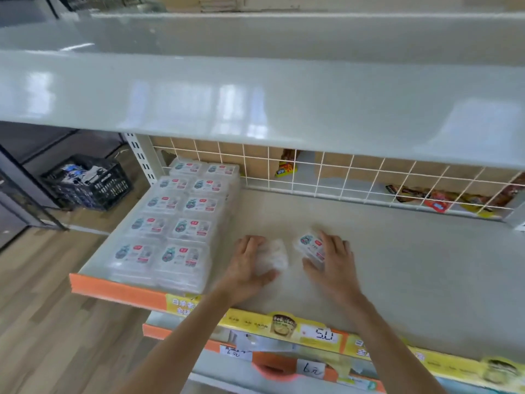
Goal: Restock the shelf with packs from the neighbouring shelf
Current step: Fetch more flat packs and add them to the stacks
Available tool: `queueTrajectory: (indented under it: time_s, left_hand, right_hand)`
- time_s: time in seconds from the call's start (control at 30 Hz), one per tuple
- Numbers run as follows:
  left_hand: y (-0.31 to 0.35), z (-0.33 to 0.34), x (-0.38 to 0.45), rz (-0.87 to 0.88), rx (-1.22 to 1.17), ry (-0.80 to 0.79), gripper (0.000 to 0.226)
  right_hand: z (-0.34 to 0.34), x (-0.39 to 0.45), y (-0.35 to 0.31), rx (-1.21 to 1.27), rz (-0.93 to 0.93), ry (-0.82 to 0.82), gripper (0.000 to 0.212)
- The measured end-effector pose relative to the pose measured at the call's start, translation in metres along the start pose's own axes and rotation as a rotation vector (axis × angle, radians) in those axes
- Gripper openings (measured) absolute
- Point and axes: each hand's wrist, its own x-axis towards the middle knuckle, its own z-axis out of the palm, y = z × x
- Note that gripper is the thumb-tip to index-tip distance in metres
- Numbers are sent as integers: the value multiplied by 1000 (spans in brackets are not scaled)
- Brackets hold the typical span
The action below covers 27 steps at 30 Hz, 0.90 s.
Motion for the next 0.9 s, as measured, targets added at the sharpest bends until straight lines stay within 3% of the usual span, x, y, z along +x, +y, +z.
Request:
queueTrajectory:
  time_s: [0.23, 0.37, 0.57, 0.73, 0.9]
  left_hand:
    - [-7, 2, 1, 47, 3, 17, 68]
    - [-6, 1, 3, 46, 8, 20, 64]
    - [5, -9, -1, 102, 13, 11, 63]
    - [24, -53, -4, 342, 197, 225, 59]
    - [10, -105, -12, 260, 248, 297, 54]
  right_hand:
    - [1, -7, 4, 68, 1, 121, 69]
    - [1, -6, 5, 18, -38, 93, 57]
    - [5, 0, 6, -96, -120, 72, 56]
    - [11, 43, -15, -185, -259, -62, 46]
    - [39, 103, -46, -213, -338, -143, 41]
